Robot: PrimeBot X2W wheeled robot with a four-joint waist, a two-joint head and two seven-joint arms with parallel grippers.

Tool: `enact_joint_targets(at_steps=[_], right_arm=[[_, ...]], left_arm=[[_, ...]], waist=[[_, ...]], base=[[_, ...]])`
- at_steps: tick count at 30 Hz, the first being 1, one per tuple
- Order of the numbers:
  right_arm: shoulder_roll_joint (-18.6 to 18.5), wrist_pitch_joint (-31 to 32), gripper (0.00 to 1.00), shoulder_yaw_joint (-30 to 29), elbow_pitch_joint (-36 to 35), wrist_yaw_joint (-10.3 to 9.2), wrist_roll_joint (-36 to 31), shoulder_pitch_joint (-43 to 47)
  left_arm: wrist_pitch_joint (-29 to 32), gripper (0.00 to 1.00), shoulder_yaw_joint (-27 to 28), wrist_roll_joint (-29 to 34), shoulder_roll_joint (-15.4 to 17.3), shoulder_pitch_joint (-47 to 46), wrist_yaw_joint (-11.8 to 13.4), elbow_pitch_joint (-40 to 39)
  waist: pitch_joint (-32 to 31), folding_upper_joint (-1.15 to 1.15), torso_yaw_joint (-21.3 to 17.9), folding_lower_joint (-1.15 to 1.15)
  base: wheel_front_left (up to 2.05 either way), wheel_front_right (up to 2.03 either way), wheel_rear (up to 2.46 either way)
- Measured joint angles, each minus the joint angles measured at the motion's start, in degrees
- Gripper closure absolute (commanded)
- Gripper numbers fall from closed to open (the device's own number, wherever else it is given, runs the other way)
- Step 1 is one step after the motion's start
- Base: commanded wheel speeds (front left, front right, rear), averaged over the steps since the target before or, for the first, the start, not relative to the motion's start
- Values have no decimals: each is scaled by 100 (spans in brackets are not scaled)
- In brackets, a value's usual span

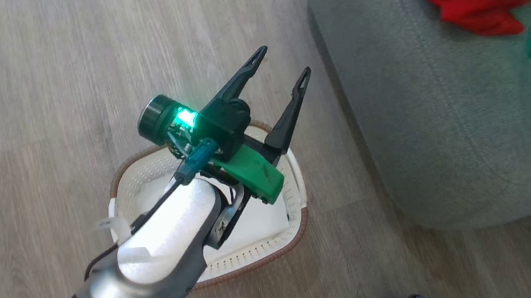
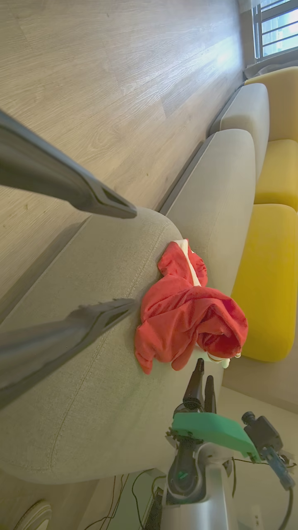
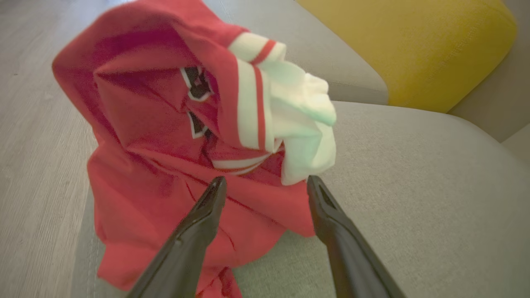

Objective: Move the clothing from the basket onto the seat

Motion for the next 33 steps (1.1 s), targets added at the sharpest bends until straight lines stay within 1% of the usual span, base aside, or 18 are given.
enact_joint_targets(at_steps=[4, 5, 6, 9, 16, 21, 27, 33], right_arm=[[8, 0, 0, 448, -210, 0, 488, 334], [8, 0, 0, 448, -210, 0, 488, 334], [9, 0, 0, 708, -359, 0, 716, 425], [-15, 0, 0, 1100, -563, 0, 1024, 498], [-92, 0, 0, 1868, -917, 0, 1628, 671], [-91, 0, 0, 2205, -1149, 0, 2036, 975], [10, 0, 0, 2562, -1635, 0, 2519, 1499], [302, 0, 0, 2692, -2313, 0, 2691, 2320]], left_arm=[[-10, 0, 35, -68, 44, 7, 27, -1], [-10, 0, 35, -68, 44, 7, 27, -1], [-48, 0, 92, -142, 58, 54, 69, -2], [-130, 0, 193, -231, 85, 257, 127, 29], [-272, 0, 449, -505, 102, 752, 237, 258], [-337, 0, 751, -647, 101, 1201, 353, 375], [-338, 0, 1036, -700, 169, 1868, 491, 417], [-344, 0, 1480, -659, 326, 2520, 681, 213]], waist=[[-173, 0, -118, 0], [-173, 0, -118, 0], [-277, 0, -161, 0], [-459, 0, -209, 0], [-1010, 0, -186, 0], [-1446, 0, -8, 0], [-1919, 0, 353, 0], [-2253, 0, 769, 0]], base=[[0, 0, 0], [0, 0, 0], [0, 0, 0], [0, 0, 0], [0, 0, 0], [0, 0, 0], [0, 0, 0], [0, 0, 0]])
